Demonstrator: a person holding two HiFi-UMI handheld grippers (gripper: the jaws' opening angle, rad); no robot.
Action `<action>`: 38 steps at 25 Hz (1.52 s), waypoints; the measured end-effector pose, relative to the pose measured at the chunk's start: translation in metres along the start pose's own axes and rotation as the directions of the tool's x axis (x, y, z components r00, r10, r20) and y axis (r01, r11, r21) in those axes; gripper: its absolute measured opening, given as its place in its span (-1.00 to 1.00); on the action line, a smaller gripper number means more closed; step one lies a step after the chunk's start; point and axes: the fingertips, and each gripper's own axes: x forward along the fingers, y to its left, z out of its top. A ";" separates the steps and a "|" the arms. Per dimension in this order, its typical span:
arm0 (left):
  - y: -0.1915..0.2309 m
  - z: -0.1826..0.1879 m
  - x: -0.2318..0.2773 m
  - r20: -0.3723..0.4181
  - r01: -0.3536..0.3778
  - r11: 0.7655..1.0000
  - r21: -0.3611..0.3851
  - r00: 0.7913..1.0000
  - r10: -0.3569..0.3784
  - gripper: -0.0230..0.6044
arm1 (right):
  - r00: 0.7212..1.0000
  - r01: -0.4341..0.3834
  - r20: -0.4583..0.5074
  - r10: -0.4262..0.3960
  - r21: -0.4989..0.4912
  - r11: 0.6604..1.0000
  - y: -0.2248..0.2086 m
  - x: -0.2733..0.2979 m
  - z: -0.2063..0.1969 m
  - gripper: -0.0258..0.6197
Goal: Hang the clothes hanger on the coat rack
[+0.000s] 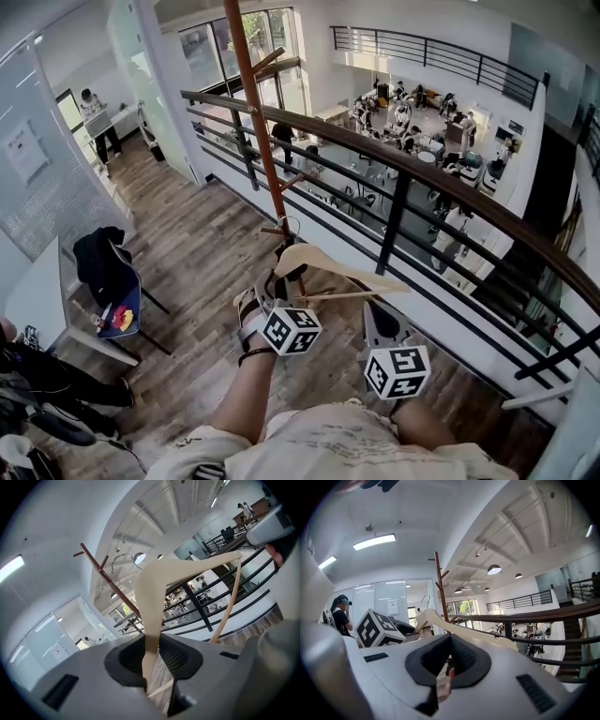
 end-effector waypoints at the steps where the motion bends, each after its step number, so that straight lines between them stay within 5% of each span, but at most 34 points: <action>1: -0.004 0.004 0.002 -0.005 -0.003 1.000 -0.002 1.000 0.003 -0.62 | 1.000 -0.007 -0.002 0.007 0.000 1.000 -0.007 0.001 0.001 -0.92; 22: -0.042 0.042 0.054 -0.064 -0.019 1.000 -0.008 0.998 0.019 -0.62 | 0.999 -0.027 -0.039 0.030 0.078 0.997 -0.100 0.025 0.005 -0.92; 38: -0.039 0.050 0.148 -0.143 -0.071 0.997 -0.037 0.988 0.065 -0.62 | 0.988 -0.121 -0.085 0.128 0.089 0.989 -0.142 0.131 -0.001 -0.92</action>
